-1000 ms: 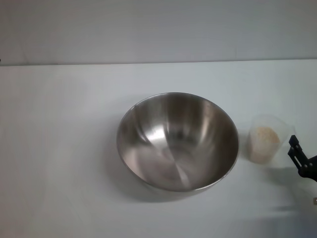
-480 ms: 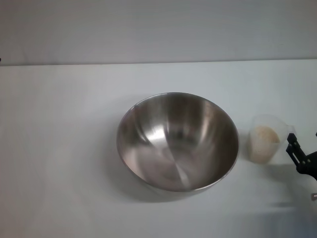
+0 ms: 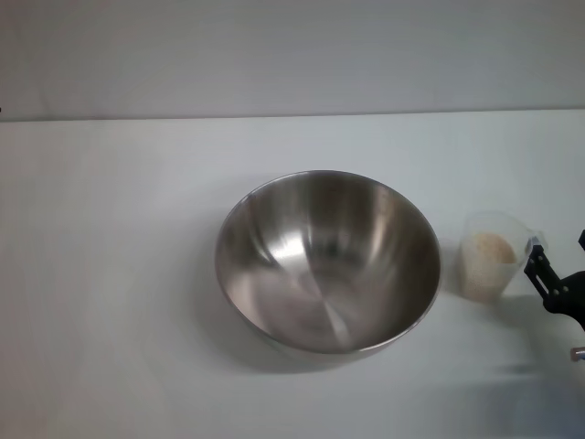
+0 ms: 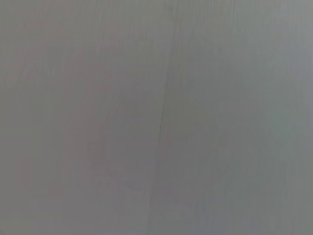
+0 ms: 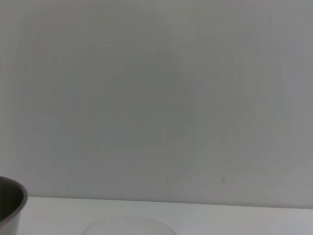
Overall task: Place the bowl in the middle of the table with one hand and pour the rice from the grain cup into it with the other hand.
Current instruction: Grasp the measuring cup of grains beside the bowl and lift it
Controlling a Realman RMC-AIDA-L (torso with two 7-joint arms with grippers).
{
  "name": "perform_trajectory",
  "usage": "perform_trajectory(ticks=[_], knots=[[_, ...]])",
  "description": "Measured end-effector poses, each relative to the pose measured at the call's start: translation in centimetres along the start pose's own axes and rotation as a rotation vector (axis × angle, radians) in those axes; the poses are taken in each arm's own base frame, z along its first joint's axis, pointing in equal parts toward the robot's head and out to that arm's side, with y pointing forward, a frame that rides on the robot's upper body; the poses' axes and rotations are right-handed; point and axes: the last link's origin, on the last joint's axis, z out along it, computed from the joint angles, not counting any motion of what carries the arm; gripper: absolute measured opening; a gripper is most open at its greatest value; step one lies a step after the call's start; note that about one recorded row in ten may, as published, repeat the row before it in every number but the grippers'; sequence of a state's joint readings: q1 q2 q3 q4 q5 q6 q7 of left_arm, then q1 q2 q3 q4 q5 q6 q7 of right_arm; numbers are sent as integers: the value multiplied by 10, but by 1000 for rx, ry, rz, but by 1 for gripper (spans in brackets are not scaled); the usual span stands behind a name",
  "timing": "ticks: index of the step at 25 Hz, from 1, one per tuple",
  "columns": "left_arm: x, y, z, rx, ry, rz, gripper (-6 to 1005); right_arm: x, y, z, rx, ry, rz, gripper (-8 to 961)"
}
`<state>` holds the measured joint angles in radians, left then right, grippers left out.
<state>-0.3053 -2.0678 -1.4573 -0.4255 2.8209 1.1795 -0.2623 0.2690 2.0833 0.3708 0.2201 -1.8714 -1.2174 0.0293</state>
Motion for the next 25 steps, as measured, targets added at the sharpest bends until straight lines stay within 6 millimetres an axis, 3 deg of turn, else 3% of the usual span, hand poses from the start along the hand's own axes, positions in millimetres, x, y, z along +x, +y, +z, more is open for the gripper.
perform_trajectory(ticks=[9,25], knots=[[1,2,4,-8,4,0,758,0,1,5,-8,12,-4,700],[1,1,6,-2,7,17,761,0,4,8,-19,19,-1,505]])
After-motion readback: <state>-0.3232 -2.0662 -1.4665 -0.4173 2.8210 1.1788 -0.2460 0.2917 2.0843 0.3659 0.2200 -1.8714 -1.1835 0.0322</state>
